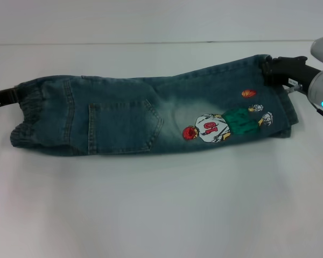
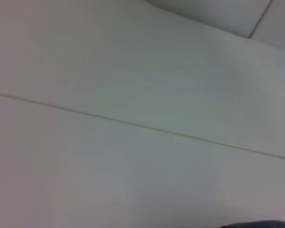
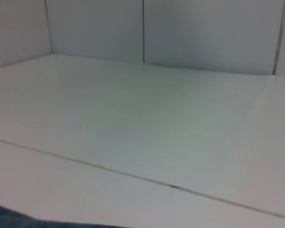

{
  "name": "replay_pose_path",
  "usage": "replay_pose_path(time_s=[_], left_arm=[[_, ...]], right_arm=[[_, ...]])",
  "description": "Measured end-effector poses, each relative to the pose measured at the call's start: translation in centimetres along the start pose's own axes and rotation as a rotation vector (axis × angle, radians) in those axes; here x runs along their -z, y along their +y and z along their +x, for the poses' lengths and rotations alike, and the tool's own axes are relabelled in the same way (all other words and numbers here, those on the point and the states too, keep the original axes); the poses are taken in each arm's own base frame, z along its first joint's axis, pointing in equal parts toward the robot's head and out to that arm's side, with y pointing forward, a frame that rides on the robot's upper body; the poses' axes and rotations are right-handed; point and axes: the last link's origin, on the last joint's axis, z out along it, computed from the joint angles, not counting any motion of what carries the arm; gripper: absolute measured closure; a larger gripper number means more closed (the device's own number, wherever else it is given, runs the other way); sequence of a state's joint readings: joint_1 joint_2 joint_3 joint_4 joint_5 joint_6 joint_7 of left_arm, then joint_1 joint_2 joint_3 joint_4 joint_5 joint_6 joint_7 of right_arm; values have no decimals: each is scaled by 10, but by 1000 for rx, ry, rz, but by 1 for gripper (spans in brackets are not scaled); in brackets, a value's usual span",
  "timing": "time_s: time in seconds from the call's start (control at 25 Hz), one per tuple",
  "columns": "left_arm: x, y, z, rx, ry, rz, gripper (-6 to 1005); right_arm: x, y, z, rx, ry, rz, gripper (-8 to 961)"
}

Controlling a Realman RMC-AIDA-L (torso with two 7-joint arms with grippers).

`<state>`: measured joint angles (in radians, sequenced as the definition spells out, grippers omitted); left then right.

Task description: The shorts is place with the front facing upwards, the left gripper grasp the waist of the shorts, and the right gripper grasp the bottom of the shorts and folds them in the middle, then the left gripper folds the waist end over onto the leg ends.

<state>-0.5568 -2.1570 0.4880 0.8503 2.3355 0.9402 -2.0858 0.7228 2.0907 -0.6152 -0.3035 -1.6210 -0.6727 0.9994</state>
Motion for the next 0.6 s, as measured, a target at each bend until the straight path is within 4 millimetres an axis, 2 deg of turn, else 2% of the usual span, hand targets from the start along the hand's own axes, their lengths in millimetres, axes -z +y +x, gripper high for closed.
replay_pose_path(time_s=[0.6], left_arm=[[-9,-4,-12,-7,-12,55,964]], right_arm=[[-1,1,6,4,20,16,856]])
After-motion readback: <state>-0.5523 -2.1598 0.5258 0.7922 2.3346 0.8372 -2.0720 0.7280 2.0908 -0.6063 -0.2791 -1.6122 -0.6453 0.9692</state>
